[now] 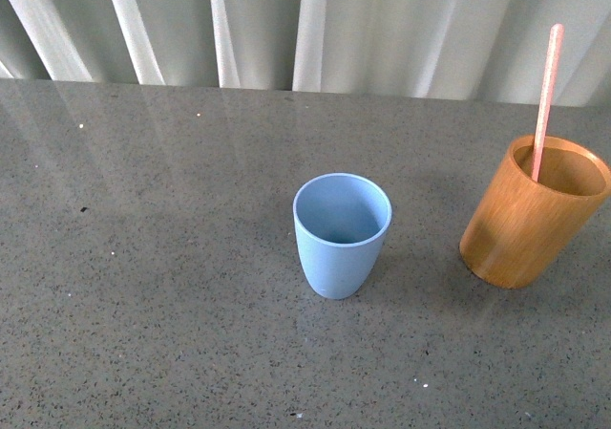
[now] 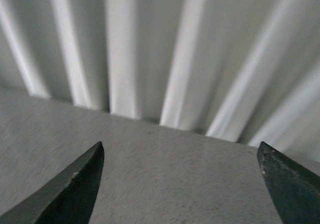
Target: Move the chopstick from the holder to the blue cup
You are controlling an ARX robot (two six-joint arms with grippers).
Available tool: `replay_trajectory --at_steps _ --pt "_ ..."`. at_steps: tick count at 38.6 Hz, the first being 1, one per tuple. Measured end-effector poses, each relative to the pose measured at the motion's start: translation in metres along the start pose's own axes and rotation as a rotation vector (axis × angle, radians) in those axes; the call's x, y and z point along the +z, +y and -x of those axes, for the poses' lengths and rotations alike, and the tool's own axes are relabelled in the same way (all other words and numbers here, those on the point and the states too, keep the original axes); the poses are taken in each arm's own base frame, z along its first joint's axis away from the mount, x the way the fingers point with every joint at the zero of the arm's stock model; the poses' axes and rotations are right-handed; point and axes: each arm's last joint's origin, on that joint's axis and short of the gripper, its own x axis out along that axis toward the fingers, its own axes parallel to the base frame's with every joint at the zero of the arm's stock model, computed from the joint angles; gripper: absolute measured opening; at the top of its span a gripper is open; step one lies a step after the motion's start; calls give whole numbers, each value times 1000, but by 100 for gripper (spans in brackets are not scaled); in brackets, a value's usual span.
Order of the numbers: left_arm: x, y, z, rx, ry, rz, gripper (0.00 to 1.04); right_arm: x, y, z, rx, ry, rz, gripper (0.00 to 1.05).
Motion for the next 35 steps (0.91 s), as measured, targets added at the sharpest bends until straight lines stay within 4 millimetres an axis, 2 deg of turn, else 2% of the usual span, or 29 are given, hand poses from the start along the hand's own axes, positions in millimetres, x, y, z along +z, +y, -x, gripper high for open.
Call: replay_trajectory --at_steps 3,8,12,17,35 --pt "-9 1 13 -132 -43 -56 72 0 0 0 -1 0 0 95" --pt "-29 6 34 -139 -29 -86 43 0 0 0 0 0 0 95" --pt "-35 8 42 -139 -31 -89 29 0 0 0 -1 0 0 95" --pt "-42 11 56 -140 -41 -95 4 0 0 0 0 0 0 95" --pt "-61 17 88 -139 -38 -97 4 0 0 0 0 0 0 95"
